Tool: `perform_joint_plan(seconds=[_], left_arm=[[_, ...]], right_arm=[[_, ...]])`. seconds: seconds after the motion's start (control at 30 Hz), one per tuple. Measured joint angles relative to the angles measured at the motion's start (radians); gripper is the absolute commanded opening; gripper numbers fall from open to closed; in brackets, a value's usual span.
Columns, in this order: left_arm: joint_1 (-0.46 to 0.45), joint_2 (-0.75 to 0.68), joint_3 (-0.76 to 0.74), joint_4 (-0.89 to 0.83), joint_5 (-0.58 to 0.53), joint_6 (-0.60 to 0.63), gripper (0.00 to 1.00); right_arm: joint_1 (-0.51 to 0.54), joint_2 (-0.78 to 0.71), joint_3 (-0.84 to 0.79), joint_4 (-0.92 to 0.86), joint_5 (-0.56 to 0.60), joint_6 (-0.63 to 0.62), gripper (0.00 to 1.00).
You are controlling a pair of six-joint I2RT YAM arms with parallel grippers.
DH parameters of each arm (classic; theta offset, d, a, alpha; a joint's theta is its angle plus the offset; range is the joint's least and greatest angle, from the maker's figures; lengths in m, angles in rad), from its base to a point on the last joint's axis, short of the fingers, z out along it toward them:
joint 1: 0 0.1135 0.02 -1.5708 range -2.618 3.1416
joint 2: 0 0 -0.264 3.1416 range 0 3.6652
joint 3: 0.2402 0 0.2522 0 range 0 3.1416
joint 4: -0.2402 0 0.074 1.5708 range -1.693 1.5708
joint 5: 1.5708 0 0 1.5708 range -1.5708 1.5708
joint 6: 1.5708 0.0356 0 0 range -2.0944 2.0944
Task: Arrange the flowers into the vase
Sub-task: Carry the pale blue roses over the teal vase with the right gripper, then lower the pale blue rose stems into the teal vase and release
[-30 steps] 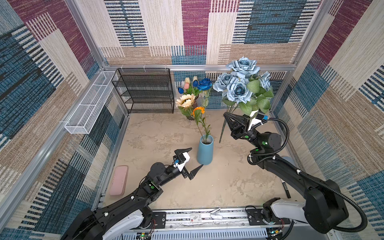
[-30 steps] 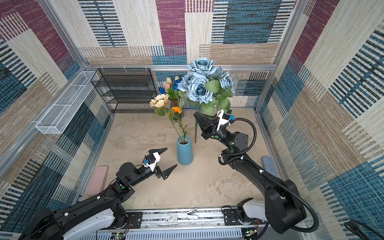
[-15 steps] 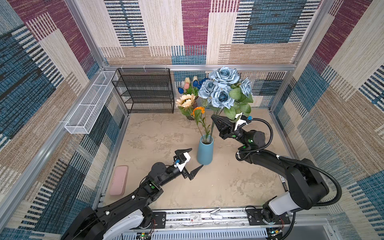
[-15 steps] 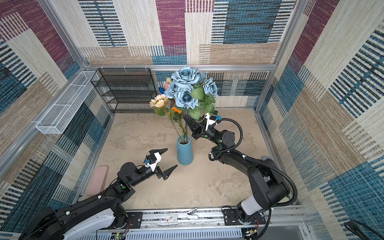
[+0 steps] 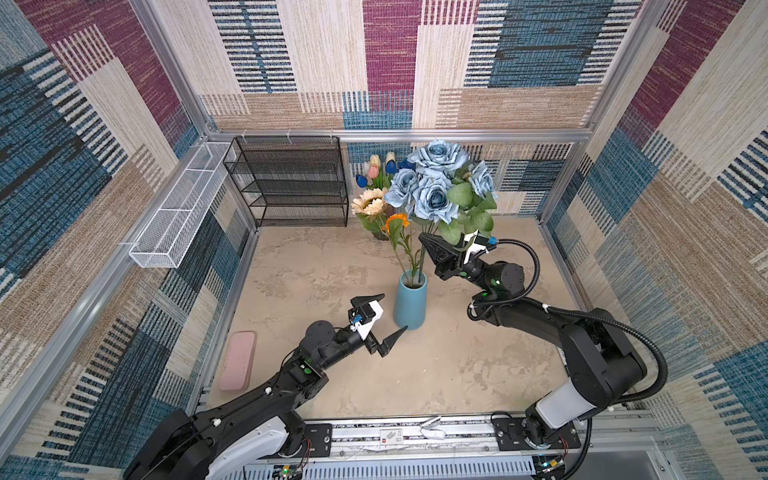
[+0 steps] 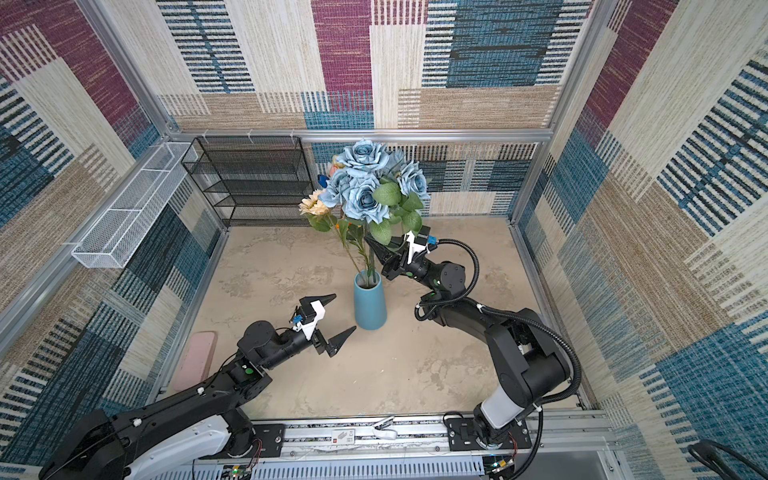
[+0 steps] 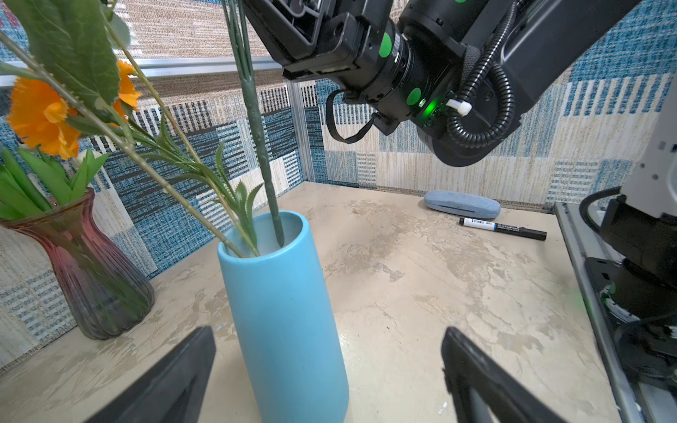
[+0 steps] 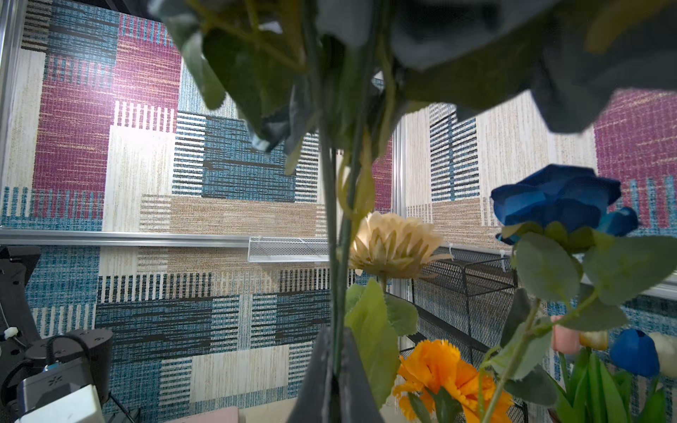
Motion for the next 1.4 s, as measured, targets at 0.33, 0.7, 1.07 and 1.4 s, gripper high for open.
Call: perform_joint_plan(seconds=[0.33, 0.7, 1.07, 1.4], left_arm=[[0.000, 0.032, -0.001, 0.007, 0.000, 0.000, 0.99], [0.000, 0.071, -0.002, 0.029, -0.003, -0.001, 0.99], [0.000, 0.076, -0.006, 0.037, -0.007, -0.001, 0.99], [0.005, 0.072, -0.019, 0.062, -0.054, -0.002, 0.99]], right_arm=[[0.000, 0.037, -0.102, -0.006, -0.019, -0.061, 0.07], [0.002, 0.001, -0.218, -0.051, -0.013, -0.159, 0.53], [0.002, -0.203, -0.379, -0.170, 0.087, -0.280, 0.76], [0.002, -0.350, -0.521, -0.251, 0.142, -0.349, 0.84]])
